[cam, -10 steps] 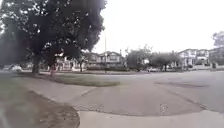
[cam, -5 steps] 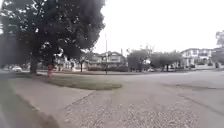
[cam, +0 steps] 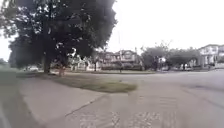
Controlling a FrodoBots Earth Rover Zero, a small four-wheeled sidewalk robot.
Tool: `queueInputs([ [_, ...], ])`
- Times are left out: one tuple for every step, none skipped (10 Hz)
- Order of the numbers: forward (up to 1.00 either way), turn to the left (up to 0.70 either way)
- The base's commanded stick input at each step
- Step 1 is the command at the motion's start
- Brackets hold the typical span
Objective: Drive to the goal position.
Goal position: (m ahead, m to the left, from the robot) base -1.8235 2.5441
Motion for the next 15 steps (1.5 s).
queueInputs([
  [1.00, 0.40],
  [1.00, 0.40],
  [0.96, 0.42],
  [0.80, 0.52],
  [0.64, 0.61],
  [0.48, 0.71],
  [0.32, 0.81],
  [0.16, 0.90],
  [0.00, 1.00],
  [0.00, 1.00],
  [0.12, 0.93],
  [0.98, 0.41],
  [0.83, 0.50],
  [0.67, 0.60],
  [0.52, 0.69],
])
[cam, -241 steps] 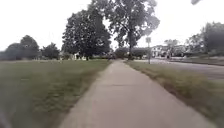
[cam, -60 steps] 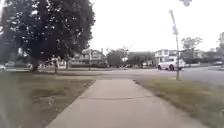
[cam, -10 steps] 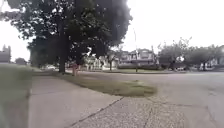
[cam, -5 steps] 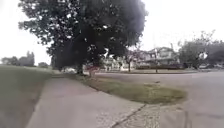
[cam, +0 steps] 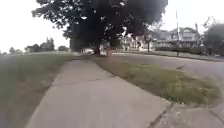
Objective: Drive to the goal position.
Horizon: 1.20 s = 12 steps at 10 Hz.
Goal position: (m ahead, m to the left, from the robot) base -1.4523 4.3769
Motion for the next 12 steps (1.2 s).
queueInputs([
  [0.37, 0.78],
  [0.21, 0.87],
  [0.06, 0.96],
  [0.00, 1.00],
  [0.00, 0.88],
  [0.00, 0.08],
  [0.00, 0.00],
  [0.00, 0.00],
  [0.00, 0.00],
  [0.00, 0.00],
  [0.00, 0.00],
  [0.00, 0.00],
])
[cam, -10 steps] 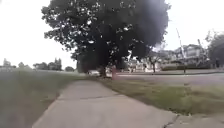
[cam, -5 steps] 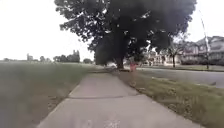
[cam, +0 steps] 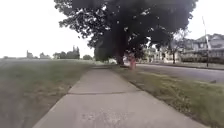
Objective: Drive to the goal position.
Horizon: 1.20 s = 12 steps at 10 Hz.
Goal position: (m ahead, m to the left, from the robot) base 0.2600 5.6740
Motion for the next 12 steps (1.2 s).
queueInputs([
  [0.00, 0.00],
  [1.00, 0.00],
  [1.00, 0.00],
  [1.00, 0.13],
  [1.00, 0.35],
  [1.00, 0.33],
  [1.00, 0.16],
  [1.00, 0.00],
  [1.00, 0.00],
  [1.00, 0.00],
  [1.00, 0.20],
  [1.00, 0.40],
])
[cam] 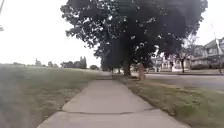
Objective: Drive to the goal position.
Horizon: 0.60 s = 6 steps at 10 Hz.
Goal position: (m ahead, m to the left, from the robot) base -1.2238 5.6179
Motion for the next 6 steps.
queueInputs([
  [1.00, 0.40],
  [1.00, 0.39],
  [1.00, 0.39],
  [1.00, 0.38],
  [1.00, 0.37],
  [1.00, 0.00],
])
